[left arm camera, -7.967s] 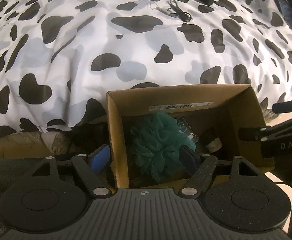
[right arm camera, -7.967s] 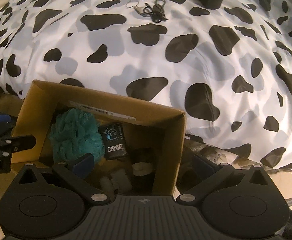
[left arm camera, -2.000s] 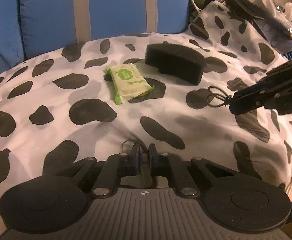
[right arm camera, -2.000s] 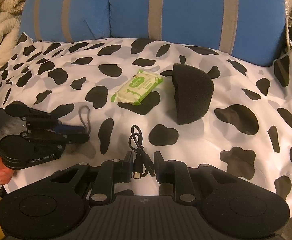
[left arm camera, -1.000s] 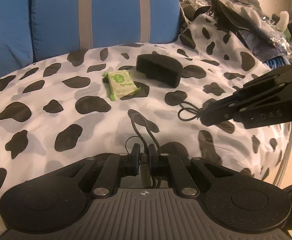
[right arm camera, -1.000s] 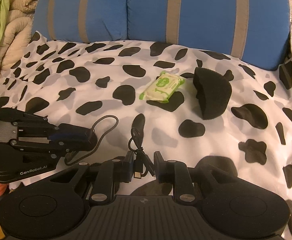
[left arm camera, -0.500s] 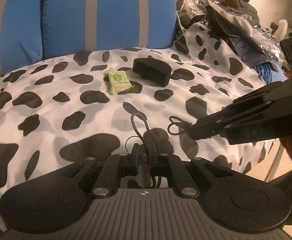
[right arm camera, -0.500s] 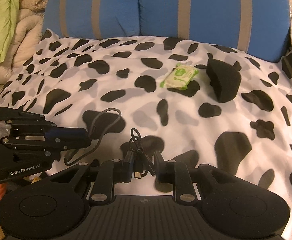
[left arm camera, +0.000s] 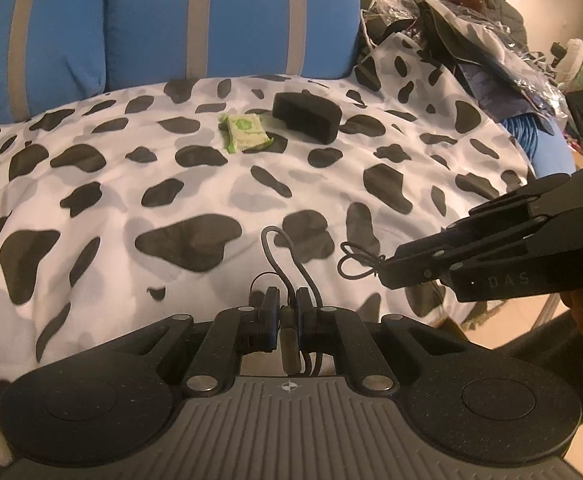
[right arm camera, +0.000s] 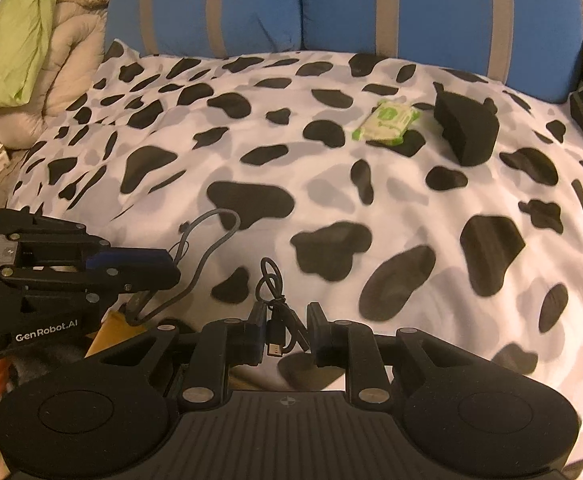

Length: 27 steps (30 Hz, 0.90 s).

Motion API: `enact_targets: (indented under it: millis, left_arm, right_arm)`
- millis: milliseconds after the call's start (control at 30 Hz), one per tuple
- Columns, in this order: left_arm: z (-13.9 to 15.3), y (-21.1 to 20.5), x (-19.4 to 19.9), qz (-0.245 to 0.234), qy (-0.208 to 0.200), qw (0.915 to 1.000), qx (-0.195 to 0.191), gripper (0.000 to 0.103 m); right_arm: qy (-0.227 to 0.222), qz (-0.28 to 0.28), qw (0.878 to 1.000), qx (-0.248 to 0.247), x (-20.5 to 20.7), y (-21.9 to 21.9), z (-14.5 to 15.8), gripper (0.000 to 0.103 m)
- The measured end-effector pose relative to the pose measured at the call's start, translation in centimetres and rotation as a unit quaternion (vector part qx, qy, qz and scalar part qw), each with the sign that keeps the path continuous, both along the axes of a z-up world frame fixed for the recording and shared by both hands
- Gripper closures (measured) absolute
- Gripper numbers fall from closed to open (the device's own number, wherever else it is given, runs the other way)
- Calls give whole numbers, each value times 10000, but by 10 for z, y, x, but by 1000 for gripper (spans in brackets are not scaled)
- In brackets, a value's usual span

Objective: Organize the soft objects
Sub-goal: 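Carry the grey cable with the right tool over the cardboard box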

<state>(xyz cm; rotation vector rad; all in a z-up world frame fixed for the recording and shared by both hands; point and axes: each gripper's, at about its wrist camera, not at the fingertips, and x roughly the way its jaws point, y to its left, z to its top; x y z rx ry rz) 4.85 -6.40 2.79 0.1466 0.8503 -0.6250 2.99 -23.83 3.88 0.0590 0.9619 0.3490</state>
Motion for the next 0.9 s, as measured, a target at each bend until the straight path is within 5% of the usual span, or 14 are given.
enact_targets:
  millis: [500,900]
  left_arm:
    - [0,8,-42,-148,385,9991,24,94]
    - [-12,15,-63,-9,971,9944,417,94]
  right_arm:
    - [421,246,9988,76,-46,17,-5,79]
    - [1020,476,9932,-307,-71,36,-25,79]
